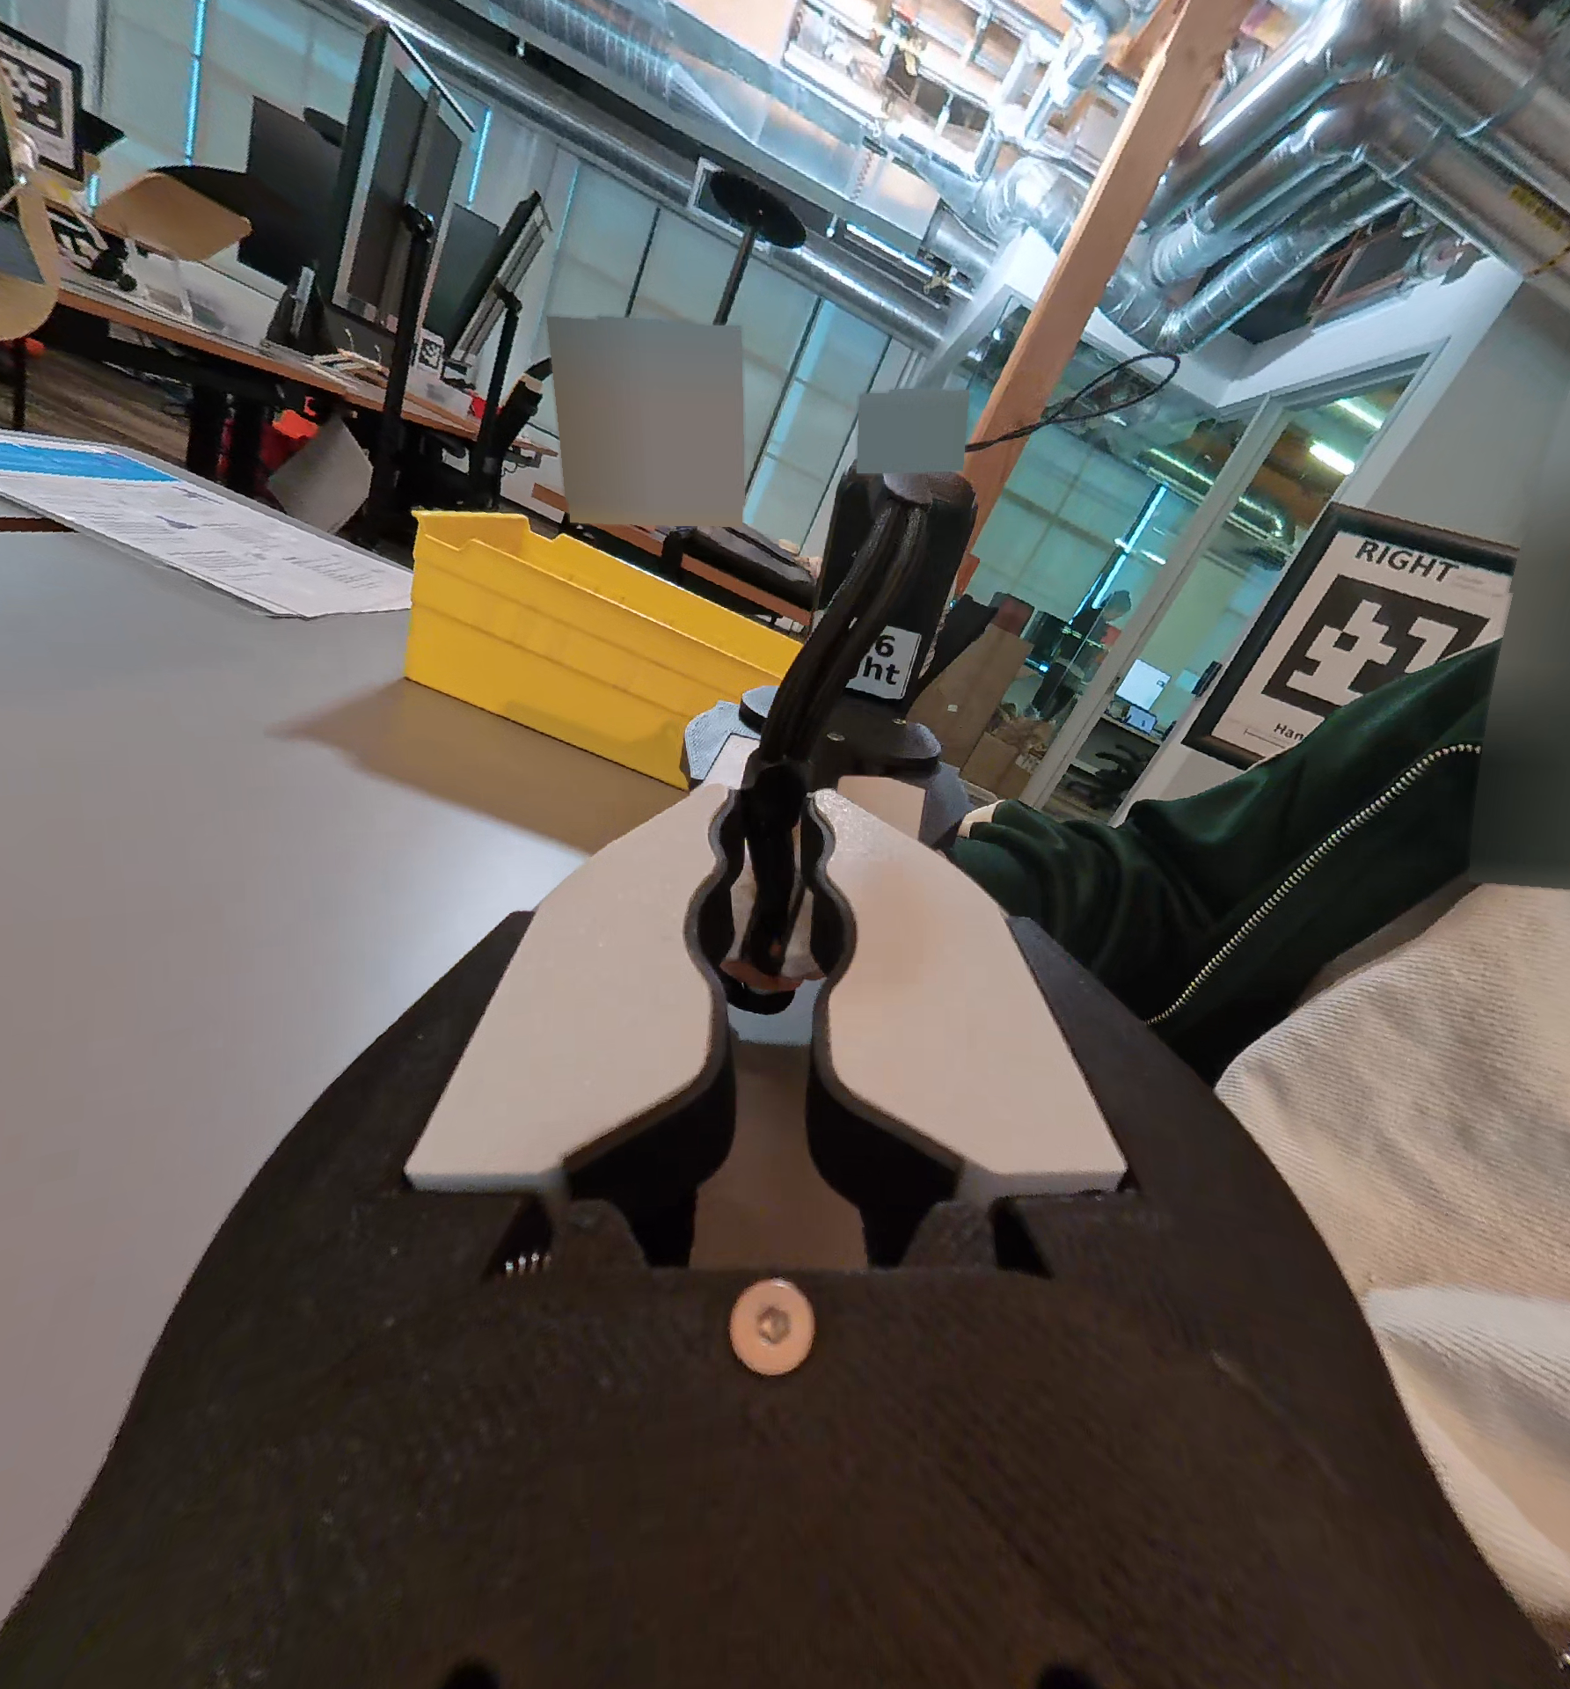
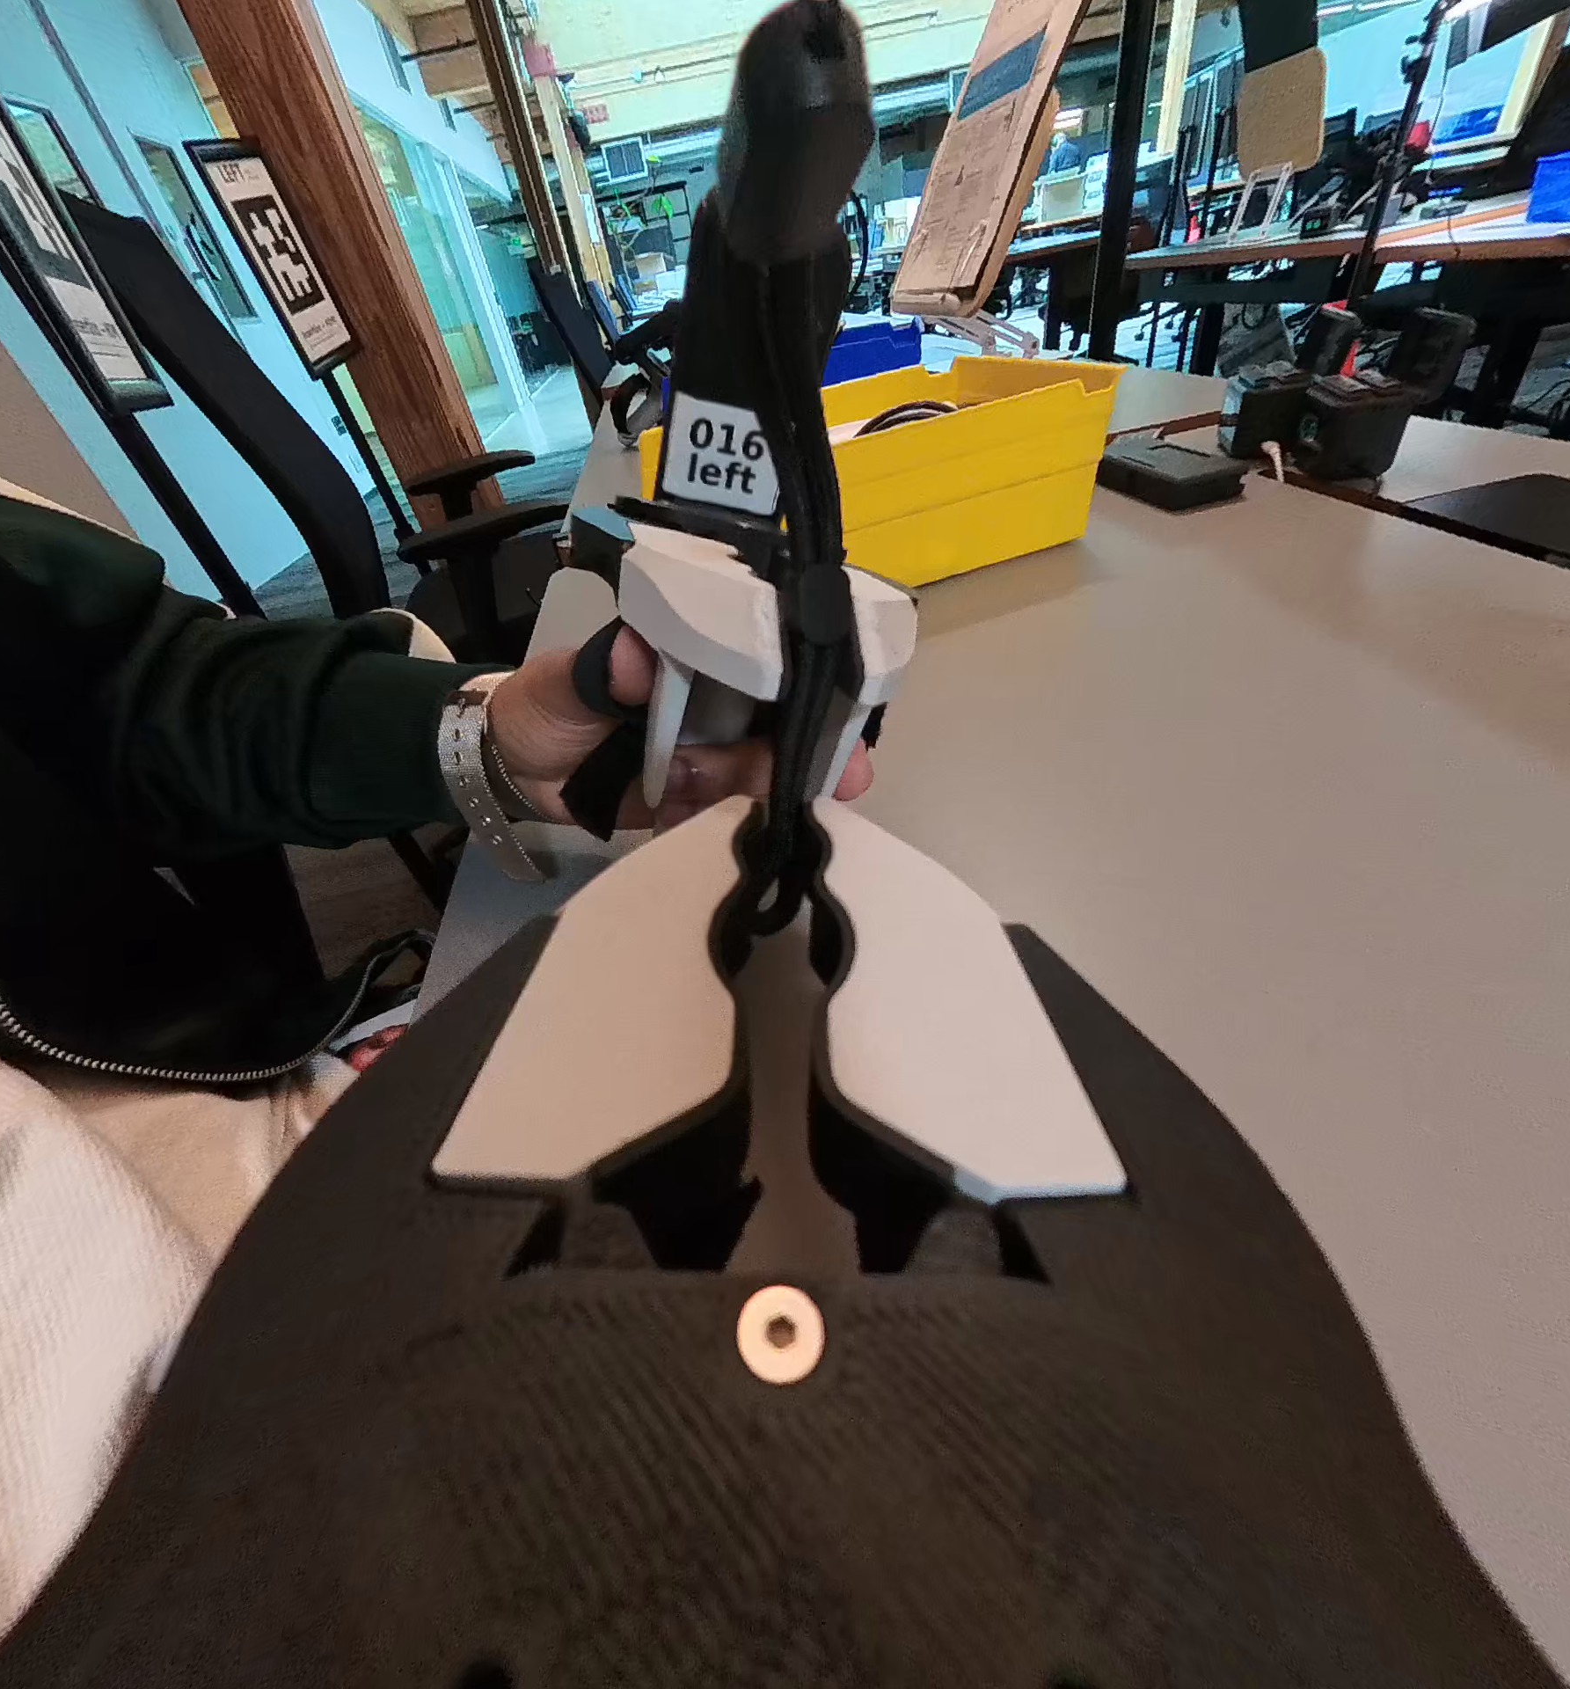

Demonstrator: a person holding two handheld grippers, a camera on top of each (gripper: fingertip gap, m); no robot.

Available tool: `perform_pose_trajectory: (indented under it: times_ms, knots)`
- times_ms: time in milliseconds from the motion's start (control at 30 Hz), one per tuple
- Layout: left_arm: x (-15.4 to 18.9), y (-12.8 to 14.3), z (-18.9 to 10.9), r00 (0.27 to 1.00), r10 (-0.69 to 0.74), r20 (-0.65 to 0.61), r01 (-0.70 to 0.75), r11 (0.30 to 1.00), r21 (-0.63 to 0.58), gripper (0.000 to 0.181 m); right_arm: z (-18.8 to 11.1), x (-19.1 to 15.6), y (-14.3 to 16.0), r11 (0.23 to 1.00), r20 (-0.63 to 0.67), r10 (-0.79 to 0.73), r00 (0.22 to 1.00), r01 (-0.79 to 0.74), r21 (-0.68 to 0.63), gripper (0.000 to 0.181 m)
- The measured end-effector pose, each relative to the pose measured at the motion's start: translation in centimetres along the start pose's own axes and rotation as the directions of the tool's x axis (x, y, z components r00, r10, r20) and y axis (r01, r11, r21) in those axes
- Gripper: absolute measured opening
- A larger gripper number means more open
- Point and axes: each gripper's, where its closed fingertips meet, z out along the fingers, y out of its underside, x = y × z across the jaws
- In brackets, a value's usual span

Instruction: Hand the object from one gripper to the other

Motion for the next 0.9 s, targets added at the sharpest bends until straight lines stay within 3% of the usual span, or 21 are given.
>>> perform_pose_trajectory:
  times_ms: [100,267,500,700,900]
  knots:
    - [0.1,-0.3,-0.1,1.0,-0.008,-0.013,0.008,1.0,0.024,0.015,-0.4,0.2,-0.6,0.999,-0.002,0.018,1.0,-0.018,0.03,0.005]
    - [-0.1,-0.8,0.0,1.0,-0.014,0.001,0.014,0.998,0.069,0.046,-1.5,0.8,-2.5,0.994,-0.045,0.015,0.999,-0.01,0.107,0.004]
    - [-0.2,-0.3,0.2,1.0,-0.029,-0.002,0.029,0.998,0.053,0.05,-5.9,2.0,-8.1,0.991,-0.234,-0.082,0.969,0.104,0.082,0.004]
    - [-0.4,0.0,0.3,0.998,-0.062,-0.01,0.063,0.997,0.049,0.048,-14.8,5.8,-12.6,0.992,-0.484,-0.08,0.871,0.116,0.045,0.004]
    - [-0.5,0.1,0.3,0.996,-0.084,-0.014,0.084,0.995,0.049,0.047,-26.1,11.1,-10.3,0.992,-0.723,0.069,0.687,-0.127,-0.026,0.004]
